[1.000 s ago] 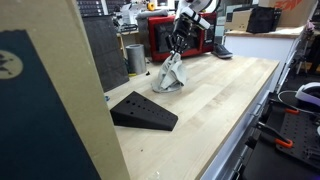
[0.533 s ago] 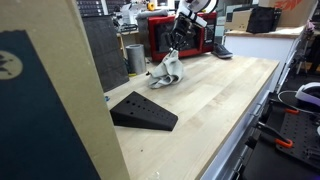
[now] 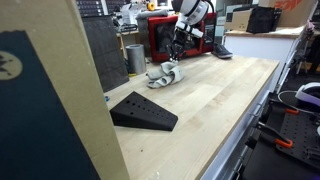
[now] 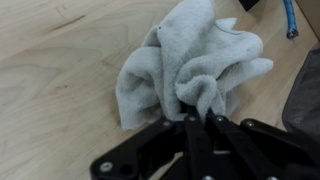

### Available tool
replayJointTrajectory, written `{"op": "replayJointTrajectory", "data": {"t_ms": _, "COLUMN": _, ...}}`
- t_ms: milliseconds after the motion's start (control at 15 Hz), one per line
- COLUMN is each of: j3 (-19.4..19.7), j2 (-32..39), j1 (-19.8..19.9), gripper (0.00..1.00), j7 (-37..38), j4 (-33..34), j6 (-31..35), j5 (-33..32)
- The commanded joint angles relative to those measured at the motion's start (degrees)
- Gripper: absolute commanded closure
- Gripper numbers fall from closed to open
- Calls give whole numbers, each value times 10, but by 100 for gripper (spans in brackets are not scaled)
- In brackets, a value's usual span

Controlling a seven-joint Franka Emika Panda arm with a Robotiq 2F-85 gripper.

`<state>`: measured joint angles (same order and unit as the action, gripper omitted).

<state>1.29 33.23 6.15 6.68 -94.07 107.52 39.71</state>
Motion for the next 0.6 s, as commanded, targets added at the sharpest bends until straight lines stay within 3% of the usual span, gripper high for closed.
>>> {"op": "replayJointTrajectory", "data": {"t_ms": 0, "j3": -4, "j2": 10, "j1": -13, "gripper": 98, "j7": 9, "j4": 10, "j6": 71, "j5": 6}}
{"op": "replayJointTrajectory", "data": {"t_ms": 67, "j3": -7, "j2": 8, "j1": -13, "gripper": 98, "j7": 8, "j4": 9, "j6": 93, "j5": 9}}
{"op": "replayJointTrajectory", "data": {"t_ms": 133, "j3": -10, "j2": 5, "j1": -13, "gripper": 68, "j7": 9, "j4": 7, "j6": 113, "j5": 10}}
{"op": "replayJointTrajectory", "data": {"t_ms": 200, "j3": -11, "j2": -1, "j1": -12, "gripper": 67, "j7": 7, "j4": 4, "j6": 134, "j5": 11}}
{"op": "replayJointTrajectory", "data": {"t_ms": 533, "j3": -23, "j2": -41, "j1": -3, "gripper": 31, "j7": -8, "j4": -16, "j6": 209, "j5": 32}}
